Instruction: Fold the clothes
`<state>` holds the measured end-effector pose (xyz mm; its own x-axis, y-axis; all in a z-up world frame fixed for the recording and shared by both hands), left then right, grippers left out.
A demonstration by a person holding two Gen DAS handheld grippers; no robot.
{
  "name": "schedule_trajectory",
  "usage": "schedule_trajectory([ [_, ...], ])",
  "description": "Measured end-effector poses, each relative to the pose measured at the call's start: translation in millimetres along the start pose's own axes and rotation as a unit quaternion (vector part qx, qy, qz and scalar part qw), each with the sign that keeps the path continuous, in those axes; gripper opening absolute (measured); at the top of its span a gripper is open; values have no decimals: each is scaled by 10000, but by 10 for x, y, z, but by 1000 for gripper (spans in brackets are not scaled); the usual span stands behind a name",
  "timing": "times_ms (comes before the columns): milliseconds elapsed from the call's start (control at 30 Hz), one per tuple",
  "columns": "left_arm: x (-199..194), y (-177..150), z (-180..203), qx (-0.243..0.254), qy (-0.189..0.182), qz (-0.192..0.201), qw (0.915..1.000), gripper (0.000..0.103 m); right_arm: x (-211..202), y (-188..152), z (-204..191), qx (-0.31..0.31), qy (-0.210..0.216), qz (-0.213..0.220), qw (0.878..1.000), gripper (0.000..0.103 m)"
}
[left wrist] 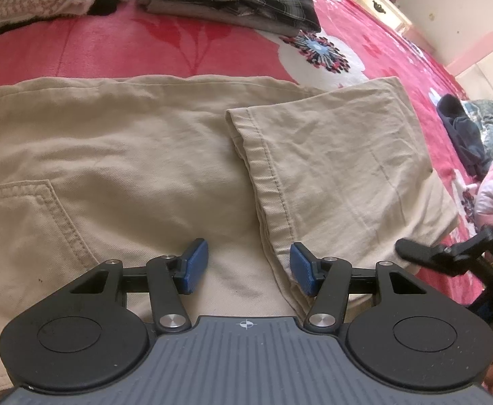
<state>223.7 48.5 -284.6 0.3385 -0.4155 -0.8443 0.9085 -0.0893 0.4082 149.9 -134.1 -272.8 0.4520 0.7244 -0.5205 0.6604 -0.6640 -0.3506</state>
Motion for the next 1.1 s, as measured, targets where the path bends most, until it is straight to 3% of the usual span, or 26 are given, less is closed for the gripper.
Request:
schedule_trajectory([
  [167,8,3,-7,-20,-29,3,10000,56,83,-3,-124,-104,168,58,9998,42],
  [367,4,7,-24,-88,-106,28,9999,56,237,-53,-79,-35,100,-11,9999,34],
  [433,-1,6,-28,-109,-135,48,9998,56,273,-65,-73,-16,103,-21,9999,23],
  [467,-4,6,-32,-138,-160,63,9998,56,291,-71,-70,-7,104,-27,9999,11],
  [533,-18,4,-49,-229,-226,91,9994,56,326,-83,-64,12,107,-37,9999,5],
  [733,-266,70,-143,-994,-670,407,9920,58,174,-43,-180,654,825,-201,9942,4],
  [833,-362,105,-170,-1662,-1176,586,9773,61,128,-21,-222,856,1039,-300,9904,4],
  [900,-328,110,-195,-2205,-1568,595,9609,63,116,-4,-233,854,1069,-321,9901,4],
  [1000,-210,116,-241,-3027,-2043,581,9291,66,111,-1,-237,832,1101,-374,9897,4],
  [1100,-75,147,-248,-3427,-2191,546,9119,68,113,-7,-225,796,1080,-436,9900,4],
])
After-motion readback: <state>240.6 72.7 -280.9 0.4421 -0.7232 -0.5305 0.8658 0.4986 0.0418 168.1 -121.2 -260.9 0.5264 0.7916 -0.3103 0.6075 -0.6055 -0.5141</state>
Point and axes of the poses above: each gripper's, at about its wrist camera, not at the fingertips, and x roughly the way its jaws point, z to its right, y to its top, the point moved 10 cm from there along x, roughly the way its jaws point, and after that the axes turned 4 degrees about x, right-handed, at the moved point
